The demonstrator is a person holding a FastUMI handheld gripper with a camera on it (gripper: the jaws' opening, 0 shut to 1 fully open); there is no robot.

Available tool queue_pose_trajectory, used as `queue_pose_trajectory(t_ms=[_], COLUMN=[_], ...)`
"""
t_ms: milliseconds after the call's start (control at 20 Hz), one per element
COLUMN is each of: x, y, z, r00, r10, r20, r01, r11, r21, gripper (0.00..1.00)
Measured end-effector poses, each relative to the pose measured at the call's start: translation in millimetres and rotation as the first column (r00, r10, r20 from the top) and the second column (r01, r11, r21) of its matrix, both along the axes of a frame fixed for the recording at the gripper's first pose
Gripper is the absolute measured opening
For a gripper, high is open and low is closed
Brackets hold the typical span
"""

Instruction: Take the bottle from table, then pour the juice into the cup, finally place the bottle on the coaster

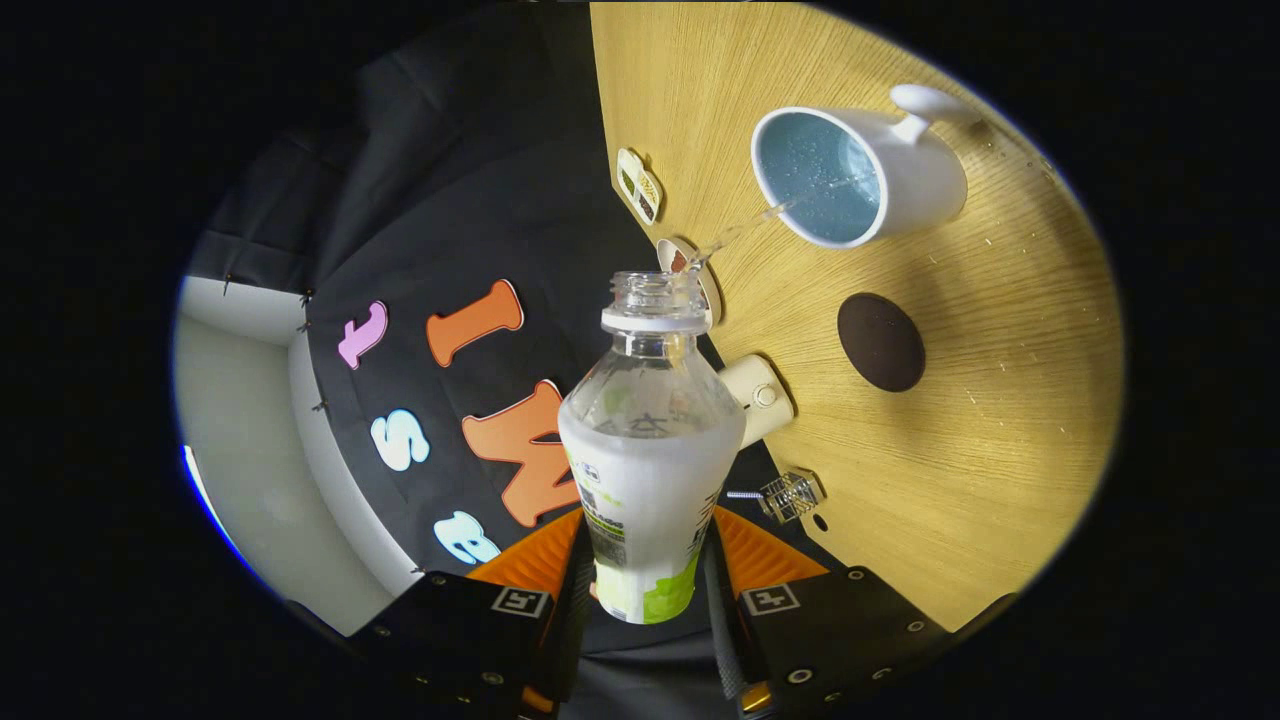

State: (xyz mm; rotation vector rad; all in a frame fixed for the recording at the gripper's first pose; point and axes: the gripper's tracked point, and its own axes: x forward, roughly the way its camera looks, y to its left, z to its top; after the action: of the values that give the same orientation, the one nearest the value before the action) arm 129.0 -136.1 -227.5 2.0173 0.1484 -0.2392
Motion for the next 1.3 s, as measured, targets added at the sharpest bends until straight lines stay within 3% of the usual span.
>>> queue_pose_trajectory(t_ms=[1300], x=[4], y=[-22], z=[28], r00=[0.996], r10=[-0.081], r20=[0.046], r01=[0.074], r11=[0.988], r21=[0.136], gripper=[0.55])
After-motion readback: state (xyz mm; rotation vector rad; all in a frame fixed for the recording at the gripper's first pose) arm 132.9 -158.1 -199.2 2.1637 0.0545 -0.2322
